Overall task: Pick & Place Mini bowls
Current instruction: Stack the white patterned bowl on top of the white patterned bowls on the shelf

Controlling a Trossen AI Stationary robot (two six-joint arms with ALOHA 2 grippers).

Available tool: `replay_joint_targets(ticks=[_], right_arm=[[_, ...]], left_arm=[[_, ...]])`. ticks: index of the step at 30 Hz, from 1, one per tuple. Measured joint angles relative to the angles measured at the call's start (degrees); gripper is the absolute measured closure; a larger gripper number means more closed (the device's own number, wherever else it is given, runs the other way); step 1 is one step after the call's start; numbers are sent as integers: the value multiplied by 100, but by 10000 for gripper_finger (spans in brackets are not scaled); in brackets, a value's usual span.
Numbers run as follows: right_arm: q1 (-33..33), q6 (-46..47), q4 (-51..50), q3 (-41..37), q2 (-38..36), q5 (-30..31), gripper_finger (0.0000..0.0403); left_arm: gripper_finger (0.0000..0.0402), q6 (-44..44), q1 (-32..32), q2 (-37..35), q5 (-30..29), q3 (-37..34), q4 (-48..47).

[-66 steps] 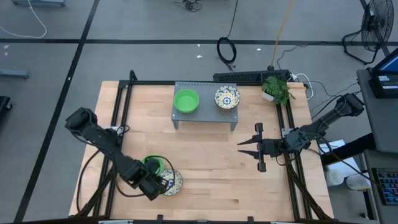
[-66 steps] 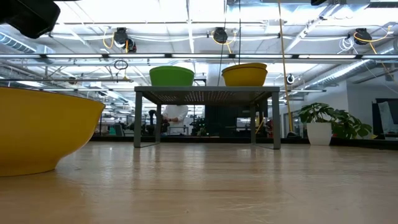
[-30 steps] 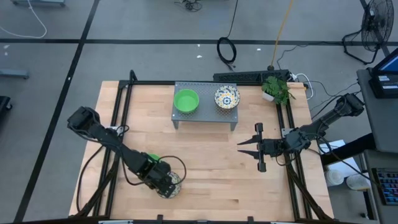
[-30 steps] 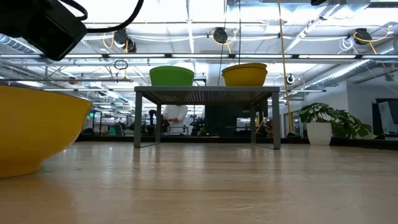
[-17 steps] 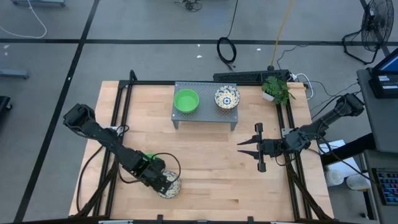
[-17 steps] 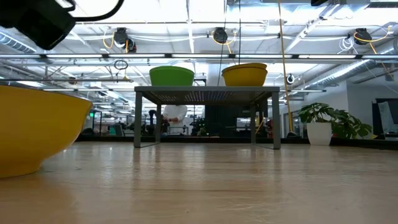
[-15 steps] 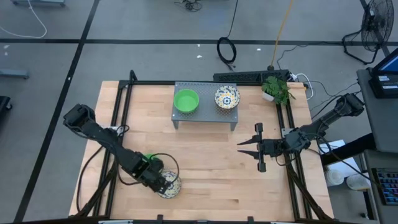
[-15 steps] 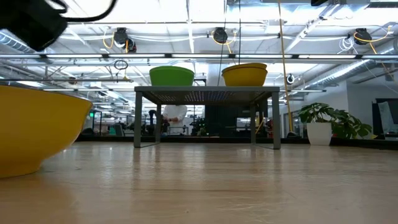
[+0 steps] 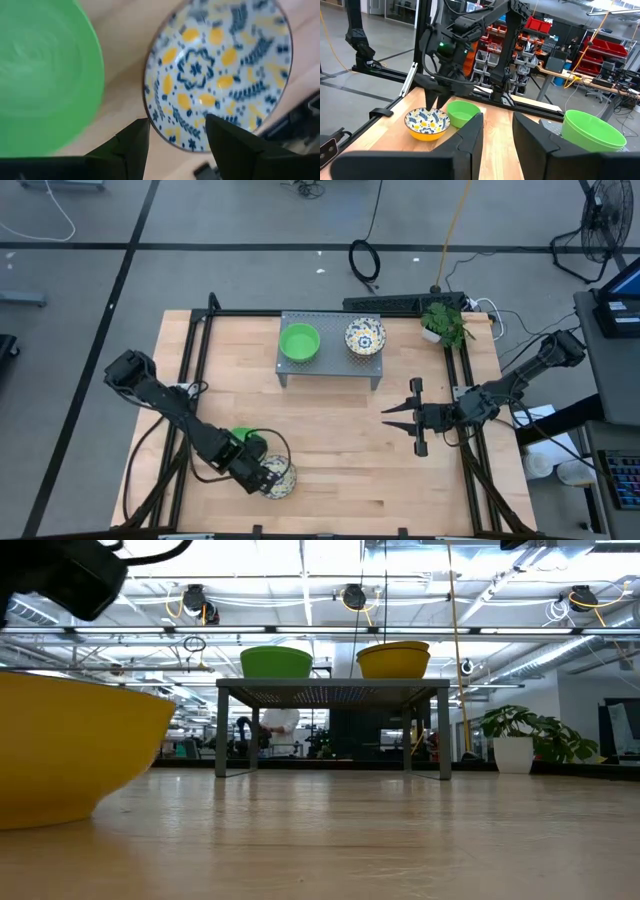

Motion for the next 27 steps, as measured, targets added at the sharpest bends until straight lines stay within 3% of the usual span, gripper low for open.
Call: replay_joint_targets(ticks=[6,14,27], right_arm=[[0,0,-4,0,0,-2,312],[1,0,-6,0,0,-2,312],[1,0,-8,0,0,-2,312]], left_arm=[[204,135,179,0,-231,0,-16],[204,935,451,117,-458,0,-24],[207,1858,790,357,-380,0,166]])
